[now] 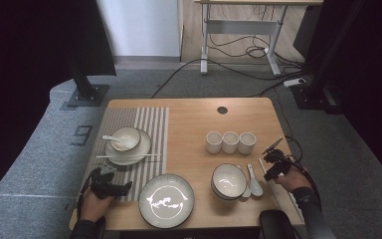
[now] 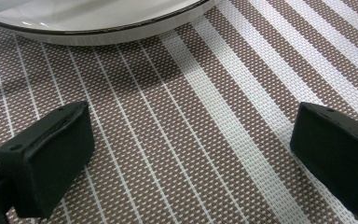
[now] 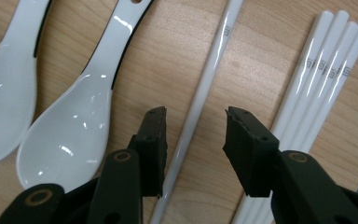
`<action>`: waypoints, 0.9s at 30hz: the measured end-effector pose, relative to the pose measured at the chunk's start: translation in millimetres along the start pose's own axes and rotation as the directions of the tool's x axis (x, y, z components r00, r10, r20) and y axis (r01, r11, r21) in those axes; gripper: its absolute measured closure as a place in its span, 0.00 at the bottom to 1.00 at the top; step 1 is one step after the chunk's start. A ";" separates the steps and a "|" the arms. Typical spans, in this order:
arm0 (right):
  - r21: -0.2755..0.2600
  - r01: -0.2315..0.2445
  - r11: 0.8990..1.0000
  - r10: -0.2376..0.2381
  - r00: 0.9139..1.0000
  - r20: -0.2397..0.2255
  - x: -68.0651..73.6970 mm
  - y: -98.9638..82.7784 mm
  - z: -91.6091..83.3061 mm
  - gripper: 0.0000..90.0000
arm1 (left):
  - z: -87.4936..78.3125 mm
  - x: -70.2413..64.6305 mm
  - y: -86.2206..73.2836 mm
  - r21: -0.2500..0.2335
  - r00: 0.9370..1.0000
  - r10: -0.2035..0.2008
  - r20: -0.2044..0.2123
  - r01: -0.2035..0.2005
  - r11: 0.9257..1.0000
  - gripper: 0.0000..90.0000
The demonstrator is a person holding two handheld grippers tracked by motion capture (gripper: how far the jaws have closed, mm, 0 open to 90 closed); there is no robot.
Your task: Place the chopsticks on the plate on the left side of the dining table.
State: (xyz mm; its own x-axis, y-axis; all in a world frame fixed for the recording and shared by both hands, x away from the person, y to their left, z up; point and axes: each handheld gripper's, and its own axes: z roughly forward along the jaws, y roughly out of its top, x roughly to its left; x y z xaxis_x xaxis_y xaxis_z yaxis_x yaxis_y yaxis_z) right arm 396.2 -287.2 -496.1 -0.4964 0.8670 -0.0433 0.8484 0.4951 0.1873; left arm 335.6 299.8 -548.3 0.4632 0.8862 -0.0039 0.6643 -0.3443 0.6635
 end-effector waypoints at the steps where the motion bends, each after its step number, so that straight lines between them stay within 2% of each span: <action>1: 0.009 0.000 1.000 0.000 1.000 -0.001 0.2 1.6 1.2 0.70 | 0.0 0.0 0.0 0.000 1.000 0.000 0.000 0.000 1.000 0.00; 7: 0.053 -0.007 0.999 0.007 1.000 -0.009 -0.2 7.3 7.6 0.77 | 0.0 0.0 0.0 -0.001 1.000 0.000 0.000 0.000 1.000 0.00; 10: 0.072 -0.015 0.997 0.016 1.000 -0.010 -1.1 9.2 10.6 0.78 | 0.0 0.0 0.0 0.000 1.000 0.000 0.000 0.000 1.000 0.00; 13: 0.081 -0.051 0.995 0.052 0.999 -0.008 -3.1 10.7 13.0 0.78 | 0.0 0.0 0.0 0.000 1.000 0.000 0.000 0.000 1.000 0.00; 27: 0.127 -0.101 0.987 0.109 0.992 -0.056 -8.6 14.9 18.4 0.93 | 0.0 0.0 0.0 0.000 1.000 0.000 0.000 0.000 1.000 0.00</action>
State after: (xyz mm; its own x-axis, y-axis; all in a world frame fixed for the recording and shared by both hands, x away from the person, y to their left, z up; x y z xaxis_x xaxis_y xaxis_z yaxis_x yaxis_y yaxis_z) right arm 416.5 -286.2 -511.0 -0.4104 0.9113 0.0325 0.9108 0.4078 0.0648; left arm 335.5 299.8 -548.3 0.4633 0.8862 -0.0038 0.6642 -0.3445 0.6634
